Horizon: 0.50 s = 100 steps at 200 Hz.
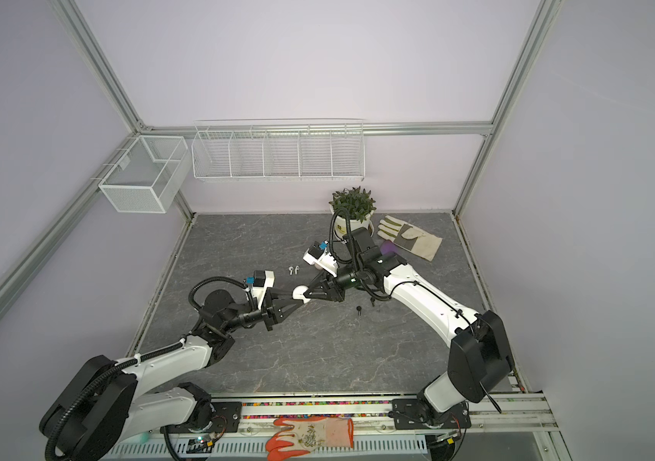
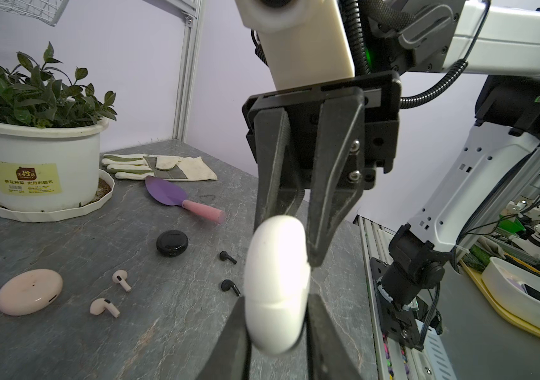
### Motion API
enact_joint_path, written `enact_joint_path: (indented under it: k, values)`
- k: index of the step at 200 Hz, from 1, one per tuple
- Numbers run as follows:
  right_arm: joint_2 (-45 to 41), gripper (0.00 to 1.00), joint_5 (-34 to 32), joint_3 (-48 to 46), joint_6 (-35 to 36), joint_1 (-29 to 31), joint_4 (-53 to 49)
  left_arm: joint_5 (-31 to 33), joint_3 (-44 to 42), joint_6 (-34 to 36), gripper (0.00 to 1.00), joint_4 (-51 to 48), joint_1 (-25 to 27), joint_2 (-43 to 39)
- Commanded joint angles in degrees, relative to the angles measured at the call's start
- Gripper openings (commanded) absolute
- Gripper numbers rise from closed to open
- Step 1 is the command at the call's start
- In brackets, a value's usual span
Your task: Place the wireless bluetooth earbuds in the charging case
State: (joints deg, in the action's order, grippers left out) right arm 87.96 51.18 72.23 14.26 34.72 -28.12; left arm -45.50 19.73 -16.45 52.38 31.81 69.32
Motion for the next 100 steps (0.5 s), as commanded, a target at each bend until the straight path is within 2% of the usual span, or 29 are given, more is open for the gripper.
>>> enact_joint_path:
  k: [1, 24, 56, 100]
  values:
    - [1.3, 0.15, 0.9, 1.0, 1.0, 1.0, -0.7, -0.9, 1.6, 0.7, 0.18, 2.2, 0.3, -0.6]
    - [1.5, 0.15, 1.0, 1.0, 1.0, 1.1, -0.6, -0.7, 1.4, 0.1, 0.18, 3.1, 0.3, -0.7]
    - [1.8, 0.15, 1.1, 1.2, 1.0, 1.3, -0.6, -0.8, 1.1, -0.6, 0.26, 4.4, 0.3, -0.5]
    - [2.0, 0.15, 1.2, 1.2, 1.1, 1.4, -0.7, -0.9, 1.1, -0.6, 0.26, 4.1, 0.3, -0.6]
